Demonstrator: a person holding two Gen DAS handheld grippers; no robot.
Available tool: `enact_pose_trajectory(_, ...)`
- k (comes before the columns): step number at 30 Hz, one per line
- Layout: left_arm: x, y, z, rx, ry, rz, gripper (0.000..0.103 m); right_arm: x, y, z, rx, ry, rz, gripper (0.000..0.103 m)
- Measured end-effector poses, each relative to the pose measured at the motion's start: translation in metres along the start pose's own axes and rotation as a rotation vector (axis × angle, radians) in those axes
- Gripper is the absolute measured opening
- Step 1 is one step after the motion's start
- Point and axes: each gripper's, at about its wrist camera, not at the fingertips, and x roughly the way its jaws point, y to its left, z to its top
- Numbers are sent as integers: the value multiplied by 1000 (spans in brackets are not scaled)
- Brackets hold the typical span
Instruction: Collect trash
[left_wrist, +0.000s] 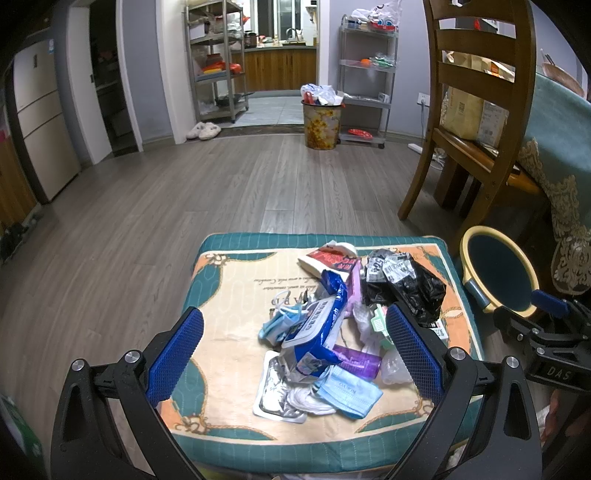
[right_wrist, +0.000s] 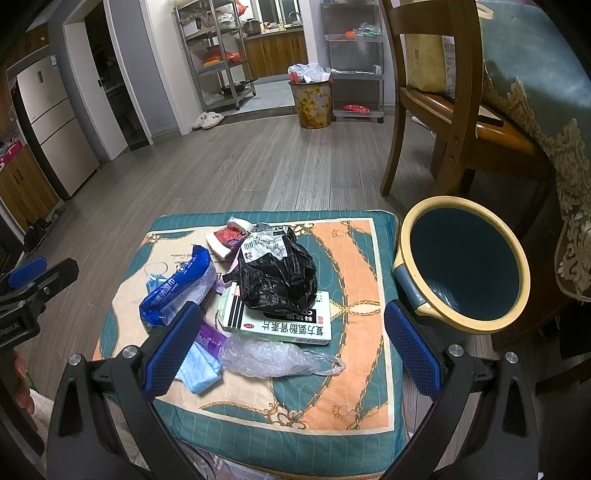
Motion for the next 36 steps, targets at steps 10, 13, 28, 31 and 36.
enact_pose_trajectory(10, 0, 1, 0, 0, 1, 0, 98, 2, -1, -3, 3, 6, -1, 97)
enact_pose_trajectory(13, 0, 1, -1, 0, 1, 0, 98, 2, -1, -4, 4, 8, -2, 97)
enact_pose_trajectory(28, 21, 11, 15, 40, -17, 24, 98, 10, 1, 23, -69, -28, -18, 97)
enact_pose_trajectory(31, 31, 25, 21, -1, -6, 50, 98, 30, -4, 38, -59, 1, 8, 97)
enact_pose_trajectory(36, 53, 39, 20, -85, 48, -22, 94, 82, -8, 49, -58, 58, 31, 97)
